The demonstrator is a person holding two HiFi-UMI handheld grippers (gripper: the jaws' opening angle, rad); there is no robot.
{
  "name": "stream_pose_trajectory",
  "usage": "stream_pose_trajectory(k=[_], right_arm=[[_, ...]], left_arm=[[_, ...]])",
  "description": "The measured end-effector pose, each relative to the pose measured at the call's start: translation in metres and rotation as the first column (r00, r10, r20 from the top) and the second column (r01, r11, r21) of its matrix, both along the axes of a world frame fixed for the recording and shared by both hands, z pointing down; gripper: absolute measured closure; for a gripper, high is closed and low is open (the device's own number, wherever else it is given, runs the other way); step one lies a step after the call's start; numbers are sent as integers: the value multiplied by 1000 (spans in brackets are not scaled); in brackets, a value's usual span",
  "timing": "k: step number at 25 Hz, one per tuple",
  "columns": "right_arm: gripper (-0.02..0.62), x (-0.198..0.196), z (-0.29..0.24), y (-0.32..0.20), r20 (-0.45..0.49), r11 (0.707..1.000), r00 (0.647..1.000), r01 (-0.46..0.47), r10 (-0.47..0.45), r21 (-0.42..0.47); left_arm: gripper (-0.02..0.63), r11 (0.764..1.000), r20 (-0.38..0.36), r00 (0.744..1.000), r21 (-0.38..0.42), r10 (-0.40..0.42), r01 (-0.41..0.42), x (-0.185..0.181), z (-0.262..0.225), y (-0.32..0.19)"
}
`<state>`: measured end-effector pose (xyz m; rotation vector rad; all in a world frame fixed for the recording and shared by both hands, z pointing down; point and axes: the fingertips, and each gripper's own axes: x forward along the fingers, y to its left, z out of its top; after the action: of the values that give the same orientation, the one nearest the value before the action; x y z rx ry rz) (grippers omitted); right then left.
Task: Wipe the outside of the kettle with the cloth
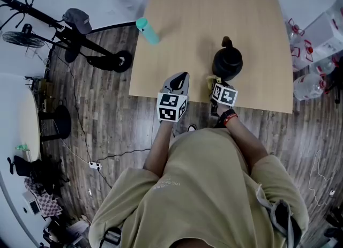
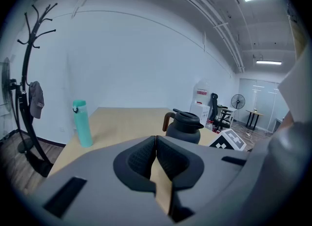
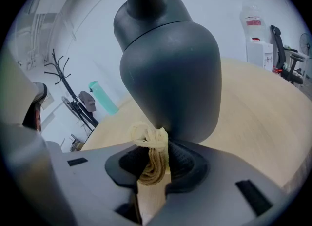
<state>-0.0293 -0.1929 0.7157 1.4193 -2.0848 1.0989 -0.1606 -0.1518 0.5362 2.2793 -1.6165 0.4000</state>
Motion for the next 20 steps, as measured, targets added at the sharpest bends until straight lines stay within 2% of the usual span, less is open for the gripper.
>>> stream_pose_trajectory(k=[20], right_arm=[[480,44,-4,7,-19,992,991,129,-129,-15]], left_arm=[[581,1000,-22,1000,-10,20,-20,56,7,-15]])
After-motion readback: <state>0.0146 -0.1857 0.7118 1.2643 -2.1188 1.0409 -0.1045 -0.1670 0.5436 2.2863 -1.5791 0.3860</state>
